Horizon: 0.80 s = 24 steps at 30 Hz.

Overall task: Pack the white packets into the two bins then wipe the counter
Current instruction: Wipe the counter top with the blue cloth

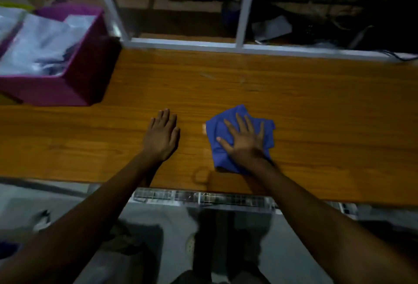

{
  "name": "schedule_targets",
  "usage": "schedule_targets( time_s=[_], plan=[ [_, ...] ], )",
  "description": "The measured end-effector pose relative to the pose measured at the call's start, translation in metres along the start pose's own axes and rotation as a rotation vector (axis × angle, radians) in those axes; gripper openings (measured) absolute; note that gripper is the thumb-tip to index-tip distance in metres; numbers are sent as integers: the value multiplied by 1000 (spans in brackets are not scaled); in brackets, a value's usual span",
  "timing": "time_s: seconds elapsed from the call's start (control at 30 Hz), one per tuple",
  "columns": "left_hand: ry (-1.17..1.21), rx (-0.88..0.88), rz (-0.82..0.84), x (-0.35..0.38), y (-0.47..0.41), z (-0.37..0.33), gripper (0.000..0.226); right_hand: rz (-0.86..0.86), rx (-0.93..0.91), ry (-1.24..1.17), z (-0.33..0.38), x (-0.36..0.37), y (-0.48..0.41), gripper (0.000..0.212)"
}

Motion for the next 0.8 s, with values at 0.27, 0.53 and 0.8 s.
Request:
schedule_targets(
  time_s=[0.27,0.53,0.8],
  plan=[
    [-19,359,187,64,-38,-186,64,-71,165,28,-145,-37,64,74],
    [-34,547,257,129,-45,-372,70,-109,433,8,-297,-75,116,74],
    [-9,612,278,178,-60,-501,63,-133,651,46,-421,-98,146,77]
  ],
)
Point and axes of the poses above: each hand's wrist, its own y-axis away from the middle knuckle, its own x-axis out of the palm, z = x × y, the point moved 4 cm from there along -y, towards the middle knuckle, and after that the axes turned 4 degrees about -z, right-handed, at the moved point
